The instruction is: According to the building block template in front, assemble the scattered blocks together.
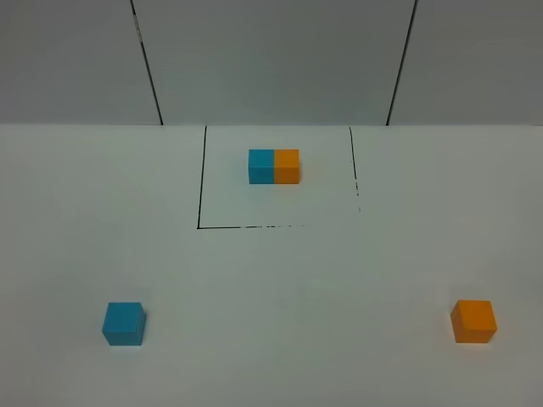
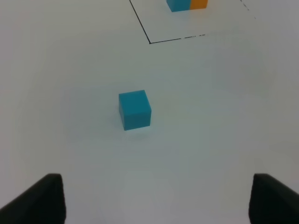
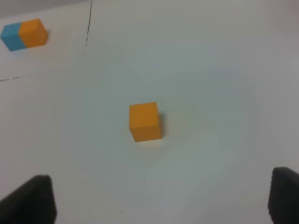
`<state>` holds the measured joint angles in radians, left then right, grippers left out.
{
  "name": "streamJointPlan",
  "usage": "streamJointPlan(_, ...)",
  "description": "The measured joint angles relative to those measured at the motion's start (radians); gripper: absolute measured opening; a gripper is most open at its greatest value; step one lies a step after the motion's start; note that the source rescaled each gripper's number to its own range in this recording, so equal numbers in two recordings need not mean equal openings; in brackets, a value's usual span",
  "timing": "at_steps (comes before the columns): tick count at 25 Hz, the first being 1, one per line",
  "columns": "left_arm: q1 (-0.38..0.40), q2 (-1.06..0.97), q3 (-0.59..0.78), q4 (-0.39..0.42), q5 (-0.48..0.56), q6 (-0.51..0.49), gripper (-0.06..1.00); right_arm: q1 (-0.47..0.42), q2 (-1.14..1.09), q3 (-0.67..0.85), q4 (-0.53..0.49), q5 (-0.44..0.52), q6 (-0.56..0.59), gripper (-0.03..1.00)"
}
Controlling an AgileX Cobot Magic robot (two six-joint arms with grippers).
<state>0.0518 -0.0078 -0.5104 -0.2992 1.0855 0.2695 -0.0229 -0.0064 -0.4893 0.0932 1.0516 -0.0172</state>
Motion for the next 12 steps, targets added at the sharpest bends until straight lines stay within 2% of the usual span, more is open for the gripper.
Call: streamJointPlan(12, 0.000, 0.000, 0.000, 0.000, 0.000, 0.000, 0.69, 0.000, 0.000, 0.000, 0.000, 0.000, 0.000, 0.82)
